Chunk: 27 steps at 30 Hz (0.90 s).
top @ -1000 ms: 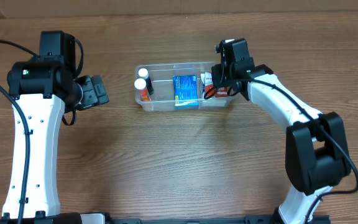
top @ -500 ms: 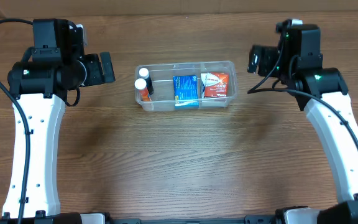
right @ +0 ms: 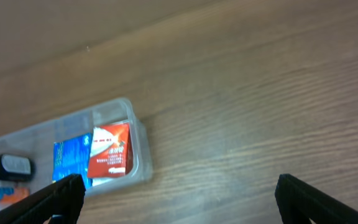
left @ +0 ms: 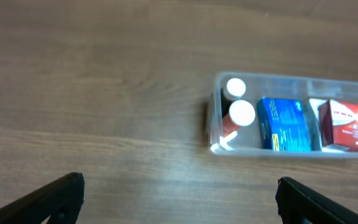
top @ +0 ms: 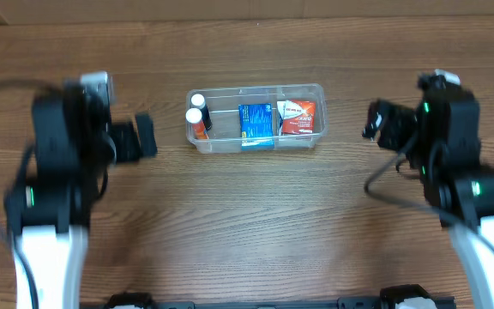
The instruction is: Pack container
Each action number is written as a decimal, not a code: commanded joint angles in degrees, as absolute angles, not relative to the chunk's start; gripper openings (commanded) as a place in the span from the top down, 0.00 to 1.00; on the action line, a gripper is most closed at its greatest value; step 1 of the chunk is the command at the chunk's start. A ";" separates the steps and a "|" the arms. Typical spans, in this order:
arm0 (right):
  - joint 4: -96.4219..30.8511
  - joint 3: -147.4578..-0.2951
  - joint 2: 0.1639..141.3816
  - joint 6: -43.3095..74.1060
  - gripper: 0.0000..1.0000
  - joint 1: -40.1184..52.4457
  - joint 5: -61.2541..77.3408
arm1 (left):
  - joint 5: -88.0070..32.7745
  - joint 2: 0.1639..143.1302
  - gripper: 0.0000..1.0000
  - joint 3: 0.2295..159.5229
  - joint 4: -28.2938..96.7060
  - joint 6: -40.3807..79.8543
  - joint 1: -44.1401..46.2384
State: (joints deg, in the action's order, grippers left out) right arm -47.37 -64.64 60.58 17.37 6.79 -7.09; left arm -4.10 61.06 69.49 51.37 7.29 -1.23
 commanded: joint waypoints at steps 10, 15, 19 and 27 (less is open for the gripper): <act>-46.48 -42.44 38.85 22.76 0.00 6.79 -10.46 | -1.93 38.26 0.00 40.84 42.02 5.98 -1.48; -47.05 -42.46 40.60 22.76 0.00 6.79 -10.46 | -1.91 40.01 0.00 40.47 46.68 5.98 -1.48; -47.05 -42.46 42.13 22.76 0.00 6.79 -10.46 | -1.93 41.23 0.00 40.47 46.72 5.98 -1.48; -44.88 -42.04 43.99 20.75 0.00 7.01 -10.46 | -1.93 42.87 0.00 40.47 46.70 5.98 -1.48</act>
